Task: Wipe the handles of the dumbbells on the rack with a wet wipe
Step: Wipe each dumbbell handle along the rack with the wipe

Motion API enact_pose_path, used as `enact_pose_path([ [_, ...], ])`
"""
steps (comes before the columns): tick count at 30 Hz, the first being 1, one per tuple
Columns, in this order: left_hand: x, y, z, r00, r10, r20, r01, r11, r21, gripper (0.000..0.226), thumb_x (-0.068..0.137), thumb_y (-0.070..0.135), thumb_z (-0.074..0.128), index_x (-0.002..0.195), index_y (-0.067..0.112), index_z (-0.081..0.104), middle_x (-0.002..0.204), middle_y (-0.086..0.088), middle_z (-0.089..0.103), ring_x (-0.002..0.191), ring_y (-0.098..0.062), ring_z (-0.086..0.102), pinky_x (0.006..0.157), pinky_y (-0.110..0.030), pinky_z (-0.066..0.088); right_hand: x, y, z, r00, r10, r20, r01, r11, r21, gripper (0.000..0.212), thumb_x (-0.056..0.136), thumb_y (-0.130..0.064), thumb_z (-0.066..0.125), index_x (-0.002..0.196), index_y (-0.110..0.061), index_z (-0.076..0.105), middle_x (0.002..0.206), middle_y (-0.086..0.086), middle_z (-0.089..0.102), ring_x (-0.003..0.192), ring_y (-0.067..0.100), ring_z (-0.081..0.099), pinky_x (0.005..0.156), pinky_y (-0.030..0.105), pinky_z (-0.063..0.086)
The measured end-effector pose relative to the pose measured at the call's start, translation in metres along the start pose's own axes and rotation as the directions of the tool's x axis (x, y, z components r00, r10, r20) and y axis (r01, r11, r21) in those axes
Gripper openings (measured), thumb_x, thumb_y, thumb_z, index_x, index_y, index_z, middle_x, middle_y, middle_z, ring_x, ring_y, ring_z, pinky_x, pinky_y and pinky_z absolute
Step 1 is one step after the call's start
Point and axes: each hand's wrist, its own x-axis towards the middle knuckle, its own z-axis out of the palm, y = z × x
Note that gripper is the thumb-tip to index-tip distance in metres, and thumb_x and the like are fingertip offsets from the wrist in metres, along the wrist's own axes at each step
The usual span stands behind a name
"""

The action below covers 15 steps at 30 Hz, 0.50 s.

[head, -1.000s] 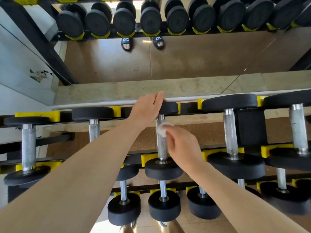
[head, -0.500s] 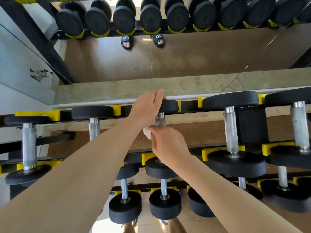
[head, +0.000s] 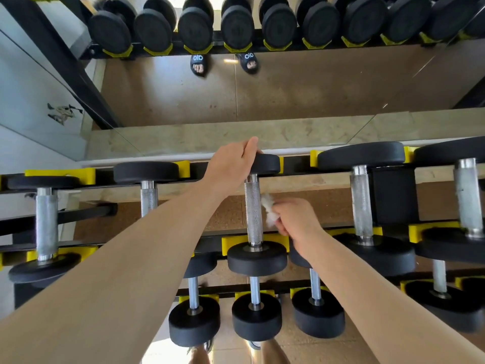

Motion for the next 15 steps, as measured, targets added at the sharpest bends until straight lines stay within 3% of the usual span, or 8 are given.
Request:
enact_pose_path([
  [2,-0.001,0.0,0.0,1.0,0.006,0.0,-0.006,1.0,0.001,0.051,0.111,0.043,0.025,0.101,0.025,0.072,0.086,-0.003,0.071,0.078,-0.014,0.063,0.079,-0.038,0.056,0.0,-0.003,0.011,0.981,0.172,0.089,-0.179,0.98,0.085,0.031,0.091,-0.007,0.053,0.119,0.005,0.058,0.064,0.002,0.05,0.051,0.01,0.045,0.045,0.021,0.036],
  [4,0.0,0.0,0.0,1.0,0.008,-0.004,-0.008,1.0,0.002,0.051,0.111,0.043,0.025,0.102,0.025,0.072,0.087,-0.002,0.07,0.078,-0.013,0.063,0.078,-0.037,0.055,-0.003,-0.001,0.017,0.984,0.162,0.072,-0.168,0.981,0.095,0.031,0.09,-0.006,0.051,0.117,0.007,0.059,0.066,0.003,0.05,0.052,0.011,0.045,0.046,0.023,0.037],
  [6,0.001,-0.001,0.001,1.0,0.008,-0.006,-0.008,1.0,0.009,0.051,0.111,0.043,0.025,0.101,0.025,0.072,0.086,-0.001,0.069,0.077,-0.012,0.062,0.076,-0.036,0.054,-0.012,0.005,0.018,1.0,0.006,0.017,-0.006,1.0,0.005,0.025,0.094,-0.01,0.05,0.11,-0.002,0.066,0.07,0.005,0.057,0.057,0.015,0.049,0.055,0.028,0.04],
  [8,0.002,-0.001,0.0,1.0,0.011,-0.008,-0.011,1.0,0.011,0.051,0.111,0.043,0.025,0.101,0.026,0.072,0.084,0.0,0.07,0.076,-0.011,0.062,0.073,-0.035,0.052,-0.023,0.01,0.02,0.954,-0.3,0.003,0.293,0.932,-0.214,0.022,0.099,-0.017,0.045,0.103,-0.011,0.067,0.079,0.0,0.064,0.065,0.011,0.058,0.058,0.019,0.043],
  [10,0.002,-0.002,0.001,1.0,0.014,-0.011,-0.013,1.0,0.008,0.052,0.111,0.043,0.025,0.101,0.025,0.073,0.083,-0.001,0.071,0.076,-0.011,0.062,0.074,-0.035,0.052,-0.031,0.011,0.022,0.811,-0.55,0.199,0.572,0.675,-0.466,0.025,0.102,-0.019,0.043,0.115,-0.018,0.064,0.086,-0.006,0.065,0.066,0.0,0.058,0.055,0.012,0.043],
  [11,0.002,-0.002,0.001,1.0,0.014,-0.011,-0.014,1.0,0.007,0.052,0.111,0.043,0.025,0.101,0.024,0.073,0.084,-0.002,0.071,0.077,-0.012,0.063,0.074,-0.035,0.052,-0.029,0.011,0.024,0.745,-0.569,0.348,0.647,0.489,-0.585,0.027,0.102,-0.02,0.042,0.121,-0.02,0.061,0.09,-0.004,0.066,0.069,0.002,0.06,0.057,0.014,0.046],
  [13,0.001,-0.002,0.0,1.0,0.01,-0.009,-0.01,1.0,0.003,0.053,0.111,0.044,0.025,0.101,0.024,0.073,0.084,-0.002,0.07,0.077,-0.012,0.062,0.074,-0.035,0.052,-0.023,0.011,0.024,0.685,-0.488,0.542,0.676,0.147,-0.722,0.029,0.098,-0.02,0.044,0.124,-0.022,0.057,0.101,0.003,0.069,0.08,0.017,0.065,0.065,0.029,0.055],
  [15,0.001,-0.001,0.0,1.0,0.014,-0.009,-0.014,1.0,-0.002,0.053,0.111,0.043,0.025,0.102,0.023,0.074,0.085,-0.002,0.07,0.077,-0.011,0.061,0.072,-0.034,0.05,-0.021,0.01,0.017,0.656,-0.451,0.606,0.686,0.02,-0.728,0.027,0.097,-0.021,0.047,0.121,-0.023,0.058,0.106,0.005,0.068,0.083,0.02,0.063,0.066,0.032,0.052],
])
